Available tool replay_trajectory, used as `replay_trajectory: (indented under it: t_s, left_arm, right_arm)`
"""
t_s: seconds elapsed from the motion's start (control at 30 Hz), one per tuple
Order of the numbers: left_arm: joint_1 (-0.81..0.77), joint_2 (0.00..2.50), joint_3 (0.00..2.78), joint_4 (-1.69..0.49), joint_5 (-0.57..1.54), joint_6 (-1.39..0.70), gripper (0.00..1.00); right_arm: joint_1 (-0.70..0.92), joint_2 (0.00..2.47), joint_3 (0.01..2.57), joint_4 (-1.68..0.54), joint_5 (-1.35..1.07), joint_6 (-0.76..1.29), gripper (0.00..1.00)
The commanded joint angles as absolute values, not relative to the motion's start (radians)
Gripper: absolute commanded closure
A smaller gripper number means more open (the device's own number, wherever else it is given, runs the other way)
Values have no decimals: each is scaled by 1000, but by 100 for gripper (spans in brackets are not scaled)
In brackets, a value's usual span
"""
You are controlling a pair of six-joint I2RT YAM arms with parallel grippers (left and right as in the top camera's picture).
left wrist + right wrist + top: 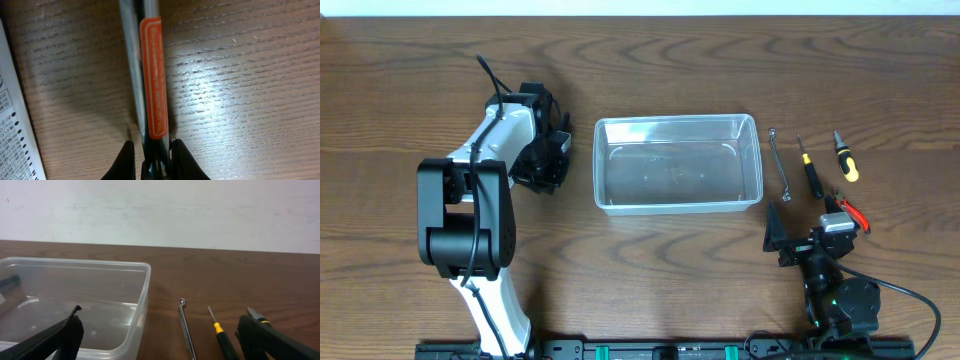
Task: Pack container
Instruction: 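Lower the left gripper and close it on the hammer handle, then lift the hammer and carry it right over the clear container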
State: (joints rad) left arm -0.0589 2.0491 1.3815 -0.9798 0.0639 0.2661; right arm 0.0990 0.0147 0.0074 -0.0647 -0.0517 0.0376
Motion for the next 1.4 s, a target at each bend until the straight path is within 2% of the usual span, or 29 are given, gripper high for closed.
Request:
replay_trajectory:
  t_s: [0.0, 0.37, 0.67, 0.8, 1.03, 1.37]
  left_arm:
    - [-56, 2059, 1393, -982, 56, 263, 94]
    - [-56, 1981, 1589, -1060, 55, 261, 94]
    - [-59, 1797, 1694, -1063, 62, 277, 94]
    - [-79, 1710, 1694, -1065, 135, 312, 94]
    - [-187, 1628, 1694, -1069, 247, 381, 94]
    - [-440, 1656, 1691, -1102, 253, 552, 94]
  right_arm:
    - [84, 7, 6, -68, -49, 36, 1]
    - [84, 7, 6, -68, -49, 36, 1]
    - [84, 7, 6, -68, -49, 36, 1]
    - [84, 7, 6, -68, -49, 36, 1]
    - [84, 7, 6, -68, -49, 36, 1]
    - [84, 7, 6, -68, -49, 36, 1]
